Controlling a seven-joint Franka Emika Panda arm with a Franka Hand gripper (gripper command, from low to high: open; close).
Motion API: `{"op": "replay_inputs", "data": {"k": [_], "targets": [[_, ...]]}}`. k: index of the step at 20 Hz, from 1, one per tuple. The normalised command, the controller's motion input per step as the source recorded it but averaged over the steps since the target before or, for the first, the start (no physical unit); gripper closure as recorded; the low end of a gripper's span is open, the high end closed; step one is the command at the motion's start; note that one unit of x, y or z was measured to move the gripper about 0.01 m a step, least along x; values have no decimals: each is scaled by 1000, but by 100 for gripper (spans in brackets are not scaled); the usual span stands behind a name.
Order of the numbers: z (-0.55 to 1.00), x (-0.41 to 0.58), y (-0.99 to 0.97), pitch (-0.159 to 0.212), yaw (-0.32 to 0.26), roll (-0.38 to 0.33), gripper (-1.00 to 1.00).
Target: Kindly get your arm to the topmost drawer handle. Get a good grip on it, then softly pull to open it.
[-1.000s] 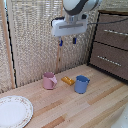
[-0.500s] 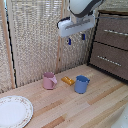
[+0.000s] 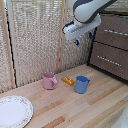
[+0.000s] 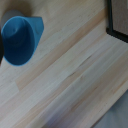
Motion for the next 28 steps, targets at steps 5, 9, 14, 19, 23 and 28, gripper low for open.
{"op": "replay_inputs", "data": {"k": [5, 9, 14, 19, 23, 28], "targets": [[-142, -12, -80, 0, 181, -375, -100], [-152, -5, -89, 0, 177, -375, -100], [-139, 0, -189, -14, 138, -375, -100], [2, -10, -361, -29, 100, -318, -100], [85, -36, -601, 0, 20, -287, -100], [64, -1, -692, 0, 0, -276, -100]]}}
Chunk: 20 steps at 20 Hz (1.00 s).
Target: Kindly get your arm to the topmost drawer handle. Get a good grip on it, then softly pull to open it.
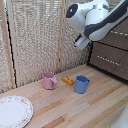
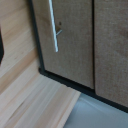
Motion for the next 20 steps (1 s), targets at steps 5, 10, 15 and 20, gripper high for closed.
{"op": "replay_inputs", "data": {"k": [5, 10, 15, 20], "targets": [[67, 0, -722, 0, 0, -267, -100], [62, 0, -736, -6, 0, -263, -100], [224, 14, -691, -16, 0, -228, -100], [479, 112, -679, 9, 4, -86, -100]]}}
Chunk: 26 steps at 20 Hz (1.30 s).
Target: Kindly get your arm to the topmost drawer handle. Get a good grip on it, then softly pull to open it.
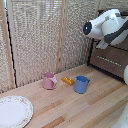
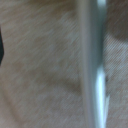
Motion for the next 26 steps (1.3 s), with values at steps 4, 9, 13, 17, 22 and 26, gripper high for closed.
{"op": "replay_inputs", "data": {"k": [4, 9, 13, 17, 22, 26], "targets": [[53, 21, -440, 124, 112, 31, -100], [-169, -3, -131, 100, 212, -97, 100], [-101, -1, -3, 116, 314, -153, 100], [-9, -3, 1, 72, 250, -50, 100], [0, 42, 74, 6, 3, -10, 100], [-18, 201, 700, 16, 43, -53, 100]]}}
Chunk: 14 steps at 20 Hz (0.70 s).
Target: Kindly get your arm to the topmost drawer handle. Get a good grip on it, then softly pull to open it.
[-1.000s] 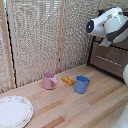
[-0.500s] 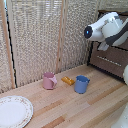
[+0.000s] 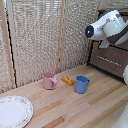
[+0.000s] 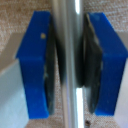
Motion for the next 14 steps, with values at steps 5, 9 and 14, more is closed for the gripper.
{"op": "replay_inputs", "data": {"k": [5, 9, 14], "targets": [[-115, 397, 927, 28, 36, -4, 100], [-108, 531, 896, 2, -9, 0, 100], [-177, 359, 961, 20, -4, -6, 100]]}}
